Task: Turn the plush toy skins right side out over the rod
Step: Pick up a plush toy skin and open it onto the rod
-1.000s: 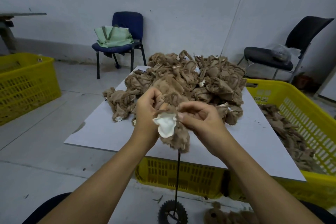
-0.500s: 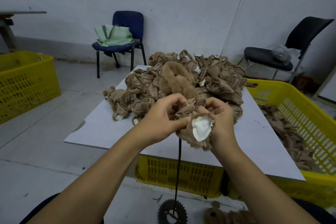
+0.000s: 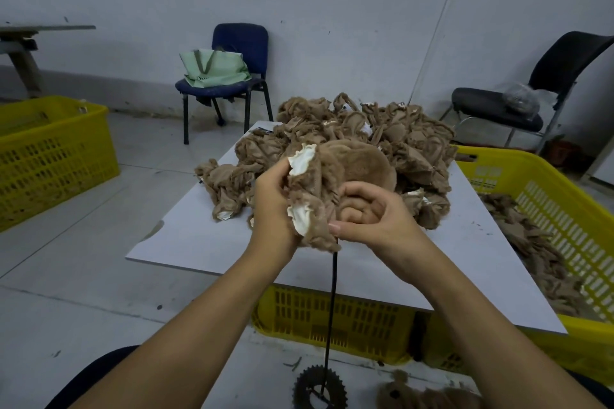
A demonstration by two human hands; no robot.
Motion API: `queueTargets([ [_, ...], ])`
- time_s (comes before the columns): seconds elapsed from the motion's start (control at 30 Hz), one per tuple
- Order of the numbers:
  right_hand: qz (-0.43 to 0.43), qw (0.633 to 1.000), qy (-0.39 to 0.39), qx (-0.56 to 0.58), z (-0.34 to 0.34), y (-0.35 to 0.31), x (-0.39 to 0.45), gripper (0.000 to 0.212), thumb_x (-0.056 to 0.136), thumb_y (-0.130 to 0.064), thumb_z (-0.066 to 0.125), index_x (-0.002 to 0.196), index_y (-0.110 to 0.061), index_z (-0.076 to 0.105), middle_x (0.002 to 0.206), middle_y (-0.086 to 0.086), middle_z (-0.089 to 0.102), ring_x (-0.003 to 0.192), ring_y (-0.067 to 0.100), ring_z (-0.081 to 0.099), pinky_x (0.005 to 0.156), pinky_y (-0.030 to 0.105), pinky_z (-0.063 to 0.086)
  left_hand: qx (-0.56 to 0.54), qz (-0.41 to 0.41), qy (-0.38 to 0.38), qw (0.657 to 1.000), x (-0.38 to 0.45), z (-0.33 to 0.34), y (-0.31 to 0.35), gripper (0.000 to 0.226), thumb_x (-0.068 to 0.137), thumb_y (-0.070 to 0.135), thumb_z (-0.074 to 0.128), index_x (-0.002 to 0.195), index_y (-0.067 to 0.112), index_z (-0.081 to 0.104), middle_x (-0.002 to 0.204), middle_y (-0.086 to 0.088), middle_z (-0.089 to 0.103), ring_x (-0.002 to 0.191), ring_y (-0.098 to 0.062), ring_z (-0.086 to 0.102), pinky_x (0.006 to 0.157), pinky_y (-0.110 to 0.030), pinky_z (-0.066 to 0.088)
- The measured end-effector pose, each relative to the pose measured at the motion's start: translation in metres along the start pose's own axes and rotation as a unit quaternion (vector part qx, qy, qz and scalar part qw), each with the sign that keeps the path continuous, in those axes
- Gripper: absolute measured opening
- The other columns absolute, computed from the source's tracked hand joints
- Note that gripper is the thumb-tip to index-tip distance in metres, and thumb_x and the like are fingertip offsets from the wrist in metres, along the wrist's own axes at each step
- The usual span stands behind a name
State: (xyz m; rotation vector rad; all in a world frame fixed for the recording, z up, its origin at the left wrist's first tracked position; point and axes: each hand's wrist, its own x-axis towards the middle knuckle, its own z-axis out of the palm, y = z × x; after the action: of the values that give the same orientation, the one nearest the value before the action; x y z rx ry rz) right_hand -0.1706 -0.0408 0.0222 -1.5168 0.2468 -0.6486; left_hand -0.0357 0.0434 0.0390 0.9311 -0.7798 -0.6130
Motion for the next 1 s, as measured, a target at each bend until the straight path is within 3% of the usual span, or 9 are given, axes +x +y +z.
queueTargets([
  [0.13,-0.034,0.989,0.085,-0.116,0.008,-0.004,0.000,0.037,0.072,-0.004,0.086,0.094,0.011,0.060,0.068,0.024,0.055,0.057,0.023,0.046,0.051,0.025,0.045,-0.046,-0.057,0.026,0.997,-0.004,0.009,-0.005,0.031,0.095,0.016,0.047,0.085,0.006,0.075,0.087,-0.011,0.074,0.084,-0.023,0.071,0.071,-0.031,0.062],
  [0.23,-0.092,0.975,0.129,-0.157,0.012,-0.005,-0.003,0.027,0.075,-0.004,0.084,0.085,0.008,0.062,0.072,0.025,0.059,0.057,0.023,0.051,0.050,0.032,0.045,0.081,0.013,-0.008,0.997,-0.003,0.001,-0.006,0.030,0.091,0.004,0.055,0.079,0.025,0.073,0.077,0.009,0.073,0.075,-0.007,0.069,0.064,-0.021,0.057],
  [0.33,-0.126,0.964,0.167,-0.164,0.015,-0.005,-0.007,0.021,0.077,-0.008,0.084,0.083,0.001,0.065,0.073,0.022,0.062,0.062,0.037,0.057,0.055,0.046,0.051,0.092,0.033,-0.041,0.994,-0.006,-0.002,-0.007,0.039,0.091,-0.002,0.064,0.084,0.034,0.078,0.088,0.003,0.077,0.084,-0.015,0.074,0.068,-0.025,0.059],
  [0.4,-0.152,0.955,0.198,-0.162,0.016,-0.005,-0.010,0.023,0.078,-0.012,0.084,0.078,-0.001,0.064,0.069,0.020,0.060,0.061,0.037,0.054,0.051,0.042,0.049,0.044,0.003,-0.073,0.996,-0.008,0.002,-0.006,0.029,0.089,0.009,0.065,0.090,0.034,0.080,0.095,-0.003,0.078,0.089,-0.020,0.075,0.069,-0.028,0.060],
  [0.53,-0.198,0.937,0.261,-0.122,0.014,-0.004,-0.009,0.037,0.084,-0.010,0.076,0.065,0.009,0.049,0.058,0.019,0.046,0.051,0.012,0.039,0.045,0.021,0.035,0.050,-0.022,-0.096,0.994,-0.010,0.010,-0.008,0.013,0.089,0.021,0.064,0.083,0.012,0.072,0.090,-0.015,0.070,0.084,-0.026,0.067,0.070,-0.032,0.055],
  [0.7,-0.189,0.940,0.267,-0.096,0.009,-0.007,-0.001,0.012,0.077,-0.004,0.074,0.089,-0.003,0.071,0.079,0.017,0.070,0.074,0.036,0.066,0.062,0.044,0.056,0.048,-0.009,-0.123,0.991,-0.012,0.014,-0.012,0.013,0.090,0.018,0.066,0.077,0.019,0.067,0.084,-0.013,0.065,0.082,-0.025,0.063,0.071,-0.031,0.053],
  [0.8,-0.157,0.955,0.249,-0.043,0.007,-0.006,0.000,0.026,0.077,-0.008,0.070,0.101,-0.019,0.072,0.092,0.005,0.076,0.088,0.026,0.072,0.075,0.036,0.061,0.051,0.000,-0.135,0.990,-0.011,0.012,-0.011,0.015,0.089,0.023,0.070,0.076,0.019,0.066,0.083,-0.011,0.065,0.080,-0.022,0.064,0.070,-0.029,0.054],
  [0.9,-0.063,0.976,0.206,0.030,0.005,-0.002,0.003,0.023,0.093,-0.007,0.060,0.114,-0.008,0.067,0.105,0.011,0.074,0.101,0.027,0.071,0.084,0.041,0.060,0.054,0.024,-0.128,0.990,-0.006,0.007,-0.009,0.012,0.086,0.022,0.073,0.078,0.019,0.065,0.084,-0.010,0.066,0.082,-0.021,0.065,0.070,-0.029,0.056],
  [1.0,-0.005,0.983,0.129,0.130,-0.002,-0.008,0.007,0.032,0.102,-0.016,0.049,0.123,0.003,0.063,0.117,0.020,0.070,0.107,0.028,0.069,0.076,0.035,0.059,0.028,0.032,-0.100,0.994,0.001,0.001,-0.006,0.010,0.085,0.009,0.071,0.082,0.018,0.069,0.088,-0.008,0.072,0.086,-0.021,0.070,0.072,-0.030,0.059],
])
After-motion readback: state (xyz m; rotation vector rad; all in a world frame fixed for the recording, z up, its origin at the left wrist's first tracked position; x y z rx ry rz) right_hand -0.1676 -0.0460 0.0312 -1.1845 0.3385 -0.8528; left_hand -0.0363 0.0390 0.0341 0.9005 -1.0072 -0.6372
